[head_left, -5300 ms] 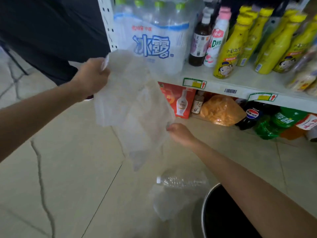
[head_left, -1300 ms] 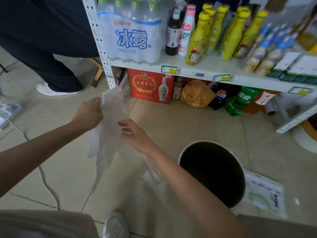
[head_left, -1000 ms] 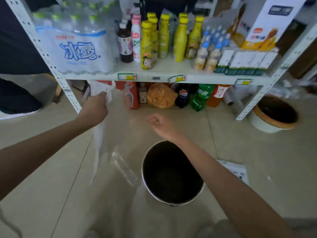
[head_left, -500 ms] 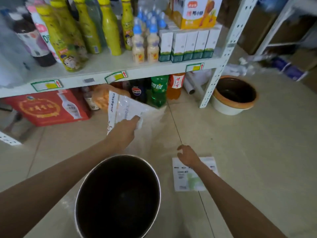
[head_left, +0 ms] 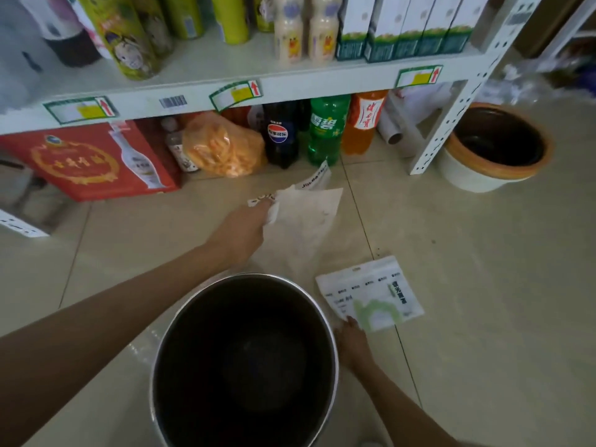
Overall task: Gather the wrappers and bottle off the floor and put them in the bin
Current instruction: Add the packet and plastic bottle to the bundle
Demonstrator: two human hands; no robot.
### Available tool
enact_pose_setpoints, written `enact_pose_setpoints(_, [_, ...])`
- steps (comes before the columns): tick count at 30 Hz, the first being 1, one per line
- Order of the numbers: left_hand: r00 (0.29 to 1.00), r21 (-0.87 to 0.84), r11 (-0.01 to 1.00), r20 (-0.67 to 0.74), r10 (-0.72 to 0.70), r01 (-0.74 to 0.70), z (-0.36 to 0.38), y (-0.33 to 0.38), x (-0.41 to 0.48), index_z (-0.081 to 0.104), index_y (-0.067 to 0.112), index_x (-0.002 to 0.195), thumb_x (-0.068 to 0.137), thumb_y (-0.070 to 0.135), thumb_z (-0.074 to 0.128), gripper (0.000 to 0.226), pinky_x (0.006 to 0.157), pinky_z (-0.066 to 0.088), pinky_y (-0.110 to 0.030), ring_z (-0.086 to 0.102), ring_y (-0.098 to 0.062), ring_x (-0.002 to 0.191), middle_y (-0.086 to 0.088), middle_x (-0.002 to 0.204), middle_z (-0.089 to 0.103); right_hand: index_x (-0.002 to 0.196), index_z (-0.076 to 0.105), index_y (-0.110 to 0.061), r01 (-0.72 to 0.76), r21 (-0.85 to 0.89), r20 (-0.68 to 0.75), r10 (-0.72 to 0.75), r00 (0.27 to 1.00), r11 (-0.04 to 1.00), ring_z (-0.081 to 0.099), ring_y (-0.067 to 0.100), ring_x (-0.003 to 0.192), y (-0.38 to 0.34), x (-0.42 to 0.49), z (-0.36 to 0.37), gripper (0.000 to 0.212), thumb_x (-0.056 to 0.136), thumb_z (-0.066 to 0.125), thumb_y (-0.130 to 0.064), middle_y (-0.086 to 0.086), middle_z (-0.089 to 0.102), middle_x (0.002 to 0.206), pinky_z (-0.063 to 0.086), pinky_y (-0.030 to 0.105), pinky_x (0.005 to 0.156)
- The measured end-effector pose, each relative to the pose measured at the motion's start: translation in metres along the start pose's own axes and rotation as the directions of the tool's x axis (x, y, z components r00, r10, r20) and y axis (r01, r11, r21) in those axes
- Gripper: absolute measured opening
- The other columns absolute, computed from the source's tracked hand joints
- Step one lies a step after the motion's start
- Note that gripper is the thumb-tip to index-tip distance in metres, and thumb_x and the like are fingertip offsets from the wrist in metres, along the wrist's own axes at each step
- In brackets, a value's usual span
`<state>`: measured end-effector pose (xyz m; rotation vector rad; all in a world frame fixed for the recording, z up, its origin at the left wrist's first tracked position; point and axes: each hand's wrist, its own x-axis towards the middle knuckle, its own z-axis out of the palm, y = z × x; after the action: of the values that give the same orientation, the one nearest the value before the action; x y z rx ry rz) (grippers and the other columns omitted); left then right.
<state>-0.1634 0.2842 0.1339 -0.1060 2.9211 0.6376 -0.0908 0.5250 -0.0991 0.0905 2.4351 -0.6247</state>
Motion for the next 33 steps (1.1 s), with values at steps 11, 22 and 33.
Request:
enact_pose_setpoints(11, [0.991,-0.088,0.996,-0.134,0.000,-0.011,-0.053,0.000,-0.012,0.049,-0.001,0.126,0.091,-0.002,0.041,0.036,0.091,0.042,-0.037,0.057,-0.041,0.109,-0.026,0.120,0.060,0.104,0.069,-0.004,0.338,0.500,-0.174,-0.290,0.941,0.797,0.064,0.032,0.096,-0.194,-0.089,-0.210,0.034,0.093,0.048,-0.029,0.020,0.069,0.103,0.049,0.024,0.079])
enact_pose_setpoints(22, [0.974,-0.304,0.933,-0.052,-0.219,0.193,-0.116,-0.004,-0.055,0.049,0.003,0.097,0.091,0.015,0.035,0.020,0.078,0.042,-0.034,0.055,-0.032,0.096,-0.024,0.115,0.061,0.123,0.040,-0.014,0.529,0.534,-0.105,-0.569,0.816,0.659,0.051,0.013,0.103,-0.293,-0.162,-0.157,0.029,0.095,0.042,-0.019,0.001,0.057,0.120,0.035,0.028,0.084])
enact_pose_setpoints(33, [0.944,-0.596,0.766,-0.041,-0.326,0.239,-0.173,-0.071,-0.126,0.061,0.008,0.070,0.074,0.012,0.049,0.014,0.081,0.049,-0.037,0.058,-0.026,0.084,-0.015,0.082,0.062,0.102,0.043,-0.004,0.774,0.144,-0.056,-0.776,0.629,0.617,0.061,0.029,0.080,-0.373,-0.198,-0.134,0.019,0.090,0.051,-0.017,0.018,0.062,0.096,0.045,0.037,0.064])
